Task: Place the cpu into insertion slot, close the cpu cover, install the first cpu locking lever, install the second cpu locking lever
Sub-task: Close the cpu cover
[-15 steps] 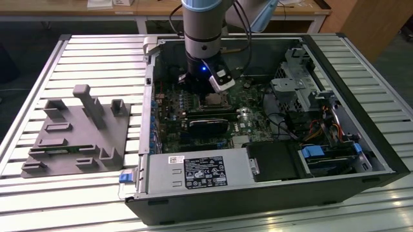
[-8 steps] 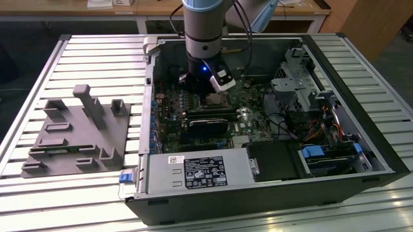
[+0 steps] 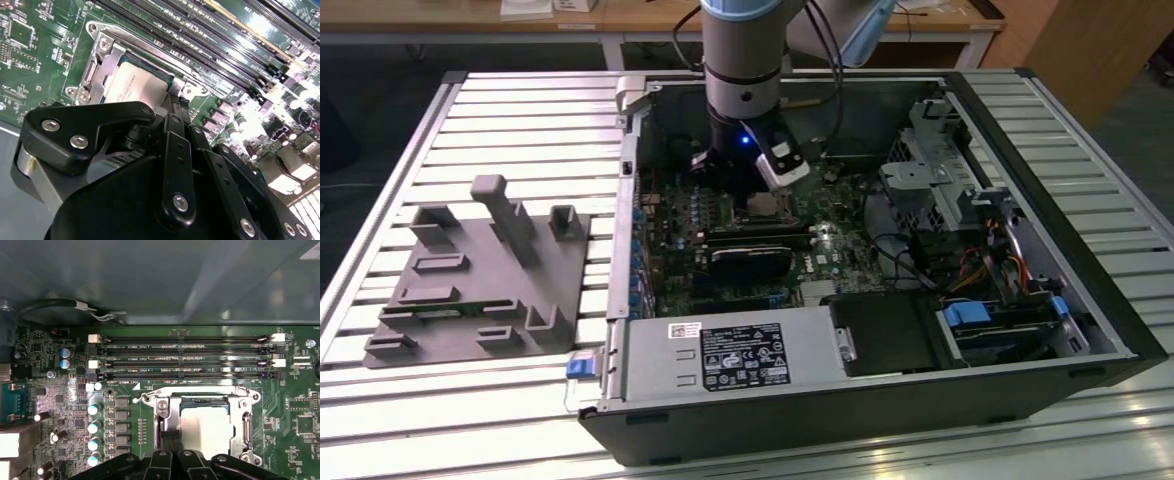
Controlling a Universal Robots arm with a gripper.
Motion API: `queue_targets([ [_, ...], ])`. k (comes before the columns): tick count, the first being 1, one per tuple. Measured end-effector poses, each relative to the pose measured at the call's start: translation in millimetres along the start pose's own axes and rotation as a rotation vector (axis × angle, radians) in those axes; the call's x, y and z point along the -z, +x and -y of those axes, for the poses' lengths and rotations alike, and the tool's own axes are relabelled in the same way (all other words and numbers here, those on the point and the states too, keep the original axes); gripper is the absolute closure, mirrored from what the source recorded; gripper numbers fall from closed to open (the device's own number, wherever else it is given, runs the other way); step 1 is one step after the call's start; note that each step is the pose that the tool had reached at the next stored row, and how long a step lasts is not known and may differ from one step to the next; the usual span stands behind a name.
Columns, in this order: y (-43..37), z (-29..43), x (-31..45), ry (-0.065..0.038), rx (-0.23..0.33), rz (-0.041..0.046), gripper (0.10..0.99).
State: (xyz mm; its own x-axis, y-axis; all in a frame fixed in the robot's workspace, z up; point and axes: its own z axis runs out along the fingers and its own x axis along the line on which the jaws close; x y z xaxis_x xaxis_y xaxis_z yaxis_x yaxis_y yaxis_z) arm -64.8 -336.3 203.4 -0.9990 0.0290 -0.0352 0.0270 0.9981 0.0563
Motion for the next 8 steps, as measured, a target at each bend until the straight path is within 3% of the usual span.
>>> queue_targets([
  [5,-0.3,-0.5,9.6,0.0,0.0,-0.0001,0.98],
  [8,-4.0,-0.7,9.9,0.0,0.0,-0.0001,0.98],
])
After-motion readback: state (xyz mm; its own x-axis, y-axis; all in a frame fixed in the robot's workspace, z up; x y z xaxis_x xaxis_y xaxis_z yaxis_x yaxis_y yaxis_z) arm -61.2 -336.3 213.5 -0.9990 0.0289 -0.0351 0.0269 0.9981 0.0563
